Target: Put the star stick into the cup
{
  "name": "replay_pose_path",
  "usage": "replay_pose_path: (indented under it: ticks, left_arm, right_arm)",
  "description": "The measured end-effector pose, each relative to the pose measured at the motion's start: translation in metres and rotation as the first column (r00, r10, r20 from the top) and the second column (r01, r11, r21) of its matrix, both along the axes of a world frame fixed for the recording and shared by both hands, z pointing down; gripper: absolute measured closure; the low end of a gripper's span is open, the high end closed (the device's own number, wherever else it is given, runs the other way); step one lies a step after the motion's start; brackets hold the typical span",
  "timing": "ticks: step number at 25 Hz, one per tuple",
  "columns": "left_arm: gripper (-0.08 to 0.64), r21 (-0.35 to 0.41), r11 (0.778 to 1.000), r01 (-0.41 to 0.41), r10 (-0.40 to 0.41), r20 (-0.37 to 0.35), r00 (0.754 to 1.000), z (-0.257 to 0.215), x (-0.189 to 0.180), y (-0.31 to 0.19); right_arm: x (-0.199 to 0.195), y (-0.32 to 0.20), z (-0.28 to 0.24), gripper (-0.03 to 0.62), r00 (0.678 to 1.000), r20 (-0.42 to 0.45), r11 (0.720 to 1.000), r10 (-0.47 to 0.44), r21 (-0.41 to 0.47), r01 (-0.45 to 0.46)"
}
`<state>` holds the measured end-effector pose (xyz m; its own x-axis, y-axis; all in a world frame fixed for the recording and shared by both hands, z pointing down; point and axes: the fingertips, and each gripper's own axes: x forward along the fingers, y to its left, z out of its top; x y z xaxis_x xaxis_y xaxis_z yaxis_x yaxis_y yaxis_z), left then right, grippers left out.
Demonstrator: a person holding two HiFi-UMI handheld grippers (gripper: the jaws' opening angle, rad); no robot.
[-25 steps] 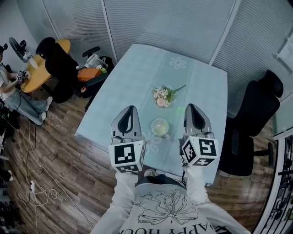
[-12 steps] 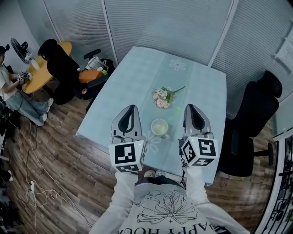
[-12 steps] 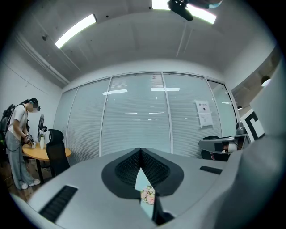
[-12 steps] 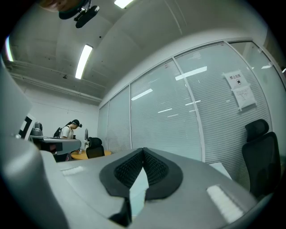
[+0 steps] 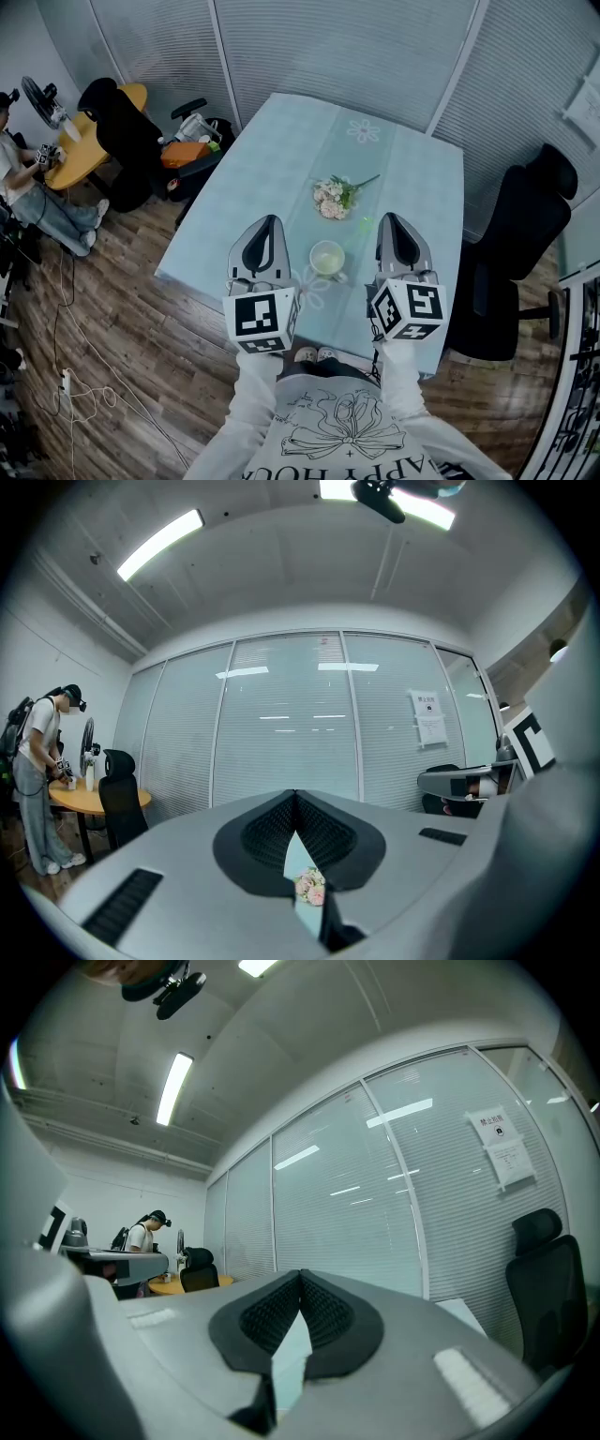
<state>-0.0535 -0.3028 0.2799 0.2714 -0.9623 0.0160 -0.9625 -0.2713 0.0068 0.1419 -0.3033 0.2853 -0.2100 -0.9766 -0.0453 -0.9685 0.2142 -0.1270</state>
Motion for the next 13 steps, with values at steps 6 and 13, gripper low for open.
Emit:
replay_pose_path:
  ticks: [6, 13]
  left_arm:
    - [0.557, 0.001, 1.0, 0.004, -0.004, -0.001, 1.0, 0.0009, -0.0029, 0.0013]
    - [0.557, -0.004, 1.0, 0.0, 0.0, 0.001, 1.0, 0.0047, -0.0026, 0.0028]
  right_arm:
    - [-0.0019, 0.0013, 0.0023, 0.581, 1.0, -0.001, 1.0, -0.003, -0.004, 0.003]
    - [-0.0017, 0.0026, 0.0052, 0.581, 1.0, -0.003, 1.0, -0.001, -0.007, 0.001]
